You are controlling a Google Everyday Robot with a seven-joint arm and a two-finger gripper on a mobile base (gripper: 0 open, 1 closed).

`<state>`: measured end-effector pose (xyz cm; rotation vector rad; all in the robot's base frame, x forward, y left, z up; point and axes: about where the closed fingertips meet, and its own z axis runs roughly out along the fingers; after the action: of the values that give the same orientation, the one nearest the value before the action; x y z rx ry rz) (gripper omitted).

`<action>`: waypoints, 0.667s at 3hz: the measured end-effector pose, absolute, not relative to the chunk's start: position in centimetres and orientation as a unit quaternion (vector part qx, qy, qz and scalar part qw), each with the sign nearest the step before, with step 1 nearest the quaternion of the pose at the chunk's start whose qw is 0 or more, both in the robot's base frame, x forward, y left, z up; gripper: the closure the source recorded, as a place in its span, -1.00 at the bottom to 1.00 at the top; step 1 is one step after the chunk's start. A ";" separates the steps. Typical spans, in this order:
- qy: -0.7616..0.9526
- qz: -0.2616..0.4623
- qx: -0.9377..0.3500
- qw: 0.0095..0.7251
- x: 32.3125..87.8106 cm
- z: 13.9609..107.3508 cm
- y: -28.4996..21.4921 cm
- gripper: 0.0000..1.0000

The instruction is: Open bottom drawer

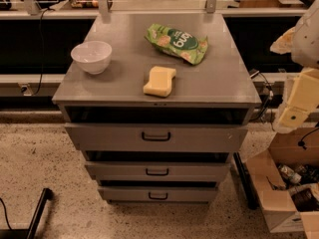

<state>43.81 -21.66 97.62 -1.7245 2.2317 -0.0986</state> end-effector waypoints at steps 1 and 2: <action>0.781 -0.034 -0.603 0.159 43.8 97.6 -21.7 -1.00; 0.783 -0.029 -0.604 0.147 43.6 96.0 -21.2 -1.00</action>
Offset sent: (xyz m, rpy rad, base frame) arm -0.0053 0.0087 -0.0442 -0.0130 0.0869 -0.0006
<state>43.62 -21.25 96.04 -1.7374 2.2522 -0.0827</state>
